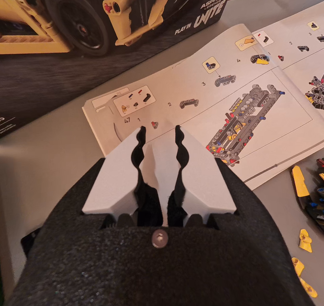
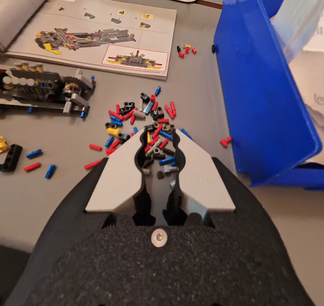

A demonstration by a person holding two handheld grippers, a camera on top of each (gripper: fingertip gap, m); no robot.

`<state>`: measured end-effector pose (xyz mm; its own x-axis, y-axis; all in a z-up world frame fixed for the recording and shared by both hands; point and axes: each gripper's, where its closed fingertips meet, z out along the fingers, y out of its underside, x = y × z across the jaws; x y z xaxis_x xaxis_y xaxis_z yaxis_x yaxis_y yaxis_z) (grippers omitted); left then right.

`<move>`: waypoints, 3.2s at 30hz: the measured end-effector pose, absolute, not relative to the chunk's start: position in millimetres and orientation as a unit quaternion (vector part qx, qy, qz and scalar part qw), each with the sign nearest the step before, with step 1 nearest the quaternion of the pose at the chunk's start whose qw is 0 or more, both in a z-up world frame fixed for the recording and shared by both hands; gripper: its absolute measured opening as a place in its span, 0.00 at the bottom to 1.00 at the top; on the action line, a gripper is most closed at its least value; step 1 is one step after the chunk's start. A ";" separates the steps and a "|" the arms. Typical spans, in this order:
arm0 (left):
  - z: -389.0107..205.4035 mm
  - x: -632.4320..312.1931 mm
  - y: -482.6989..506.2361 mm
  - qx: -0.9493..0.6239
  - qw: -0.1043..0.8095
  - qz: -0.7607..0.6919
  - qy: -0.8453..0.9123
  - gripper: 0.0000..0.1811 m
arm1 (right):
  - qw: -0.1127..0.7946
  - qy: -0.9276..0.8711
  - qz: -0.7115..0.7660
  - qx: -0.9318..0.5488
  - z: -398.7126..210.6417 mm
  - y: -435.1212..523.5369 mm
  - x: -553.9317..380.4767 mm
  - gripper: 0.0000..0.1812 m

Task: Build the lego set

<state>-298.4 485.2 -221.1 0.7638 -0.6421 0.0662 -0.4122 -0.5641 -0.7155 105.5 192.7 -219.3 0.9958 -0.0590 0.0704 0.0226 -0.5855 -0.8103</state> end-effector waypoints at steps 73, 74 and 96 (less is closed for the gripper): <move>-229.6 -279.9 466.7 -0.860 0.351 -0.156 0.335 0.18 | 0.421 -0.032 -0.041 -0.906 -242.5 248.4 67.2 0.03; -229.1 -279.6 466.6 -0.860 0.352 -0.156 0.335 0.18 | 0.428 -0.034 -0.043 -0.902 -239.2 249.0 66.7 0.03; -222.7 -277.2 464.3 -0.855 0.360 -0.158 0.339 0.18 | 0.399 -0.038 -0.079 -0.913 -247.1 256.3 75.6 0.03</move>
<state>-277.2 464.3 -222.7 0.7206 -0.6929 0.0271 -0.4651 -0.5120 -0.7222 75.6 256.3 -247.1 0.9846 0.0055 0.1746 0.1319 -0.6790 -0.7222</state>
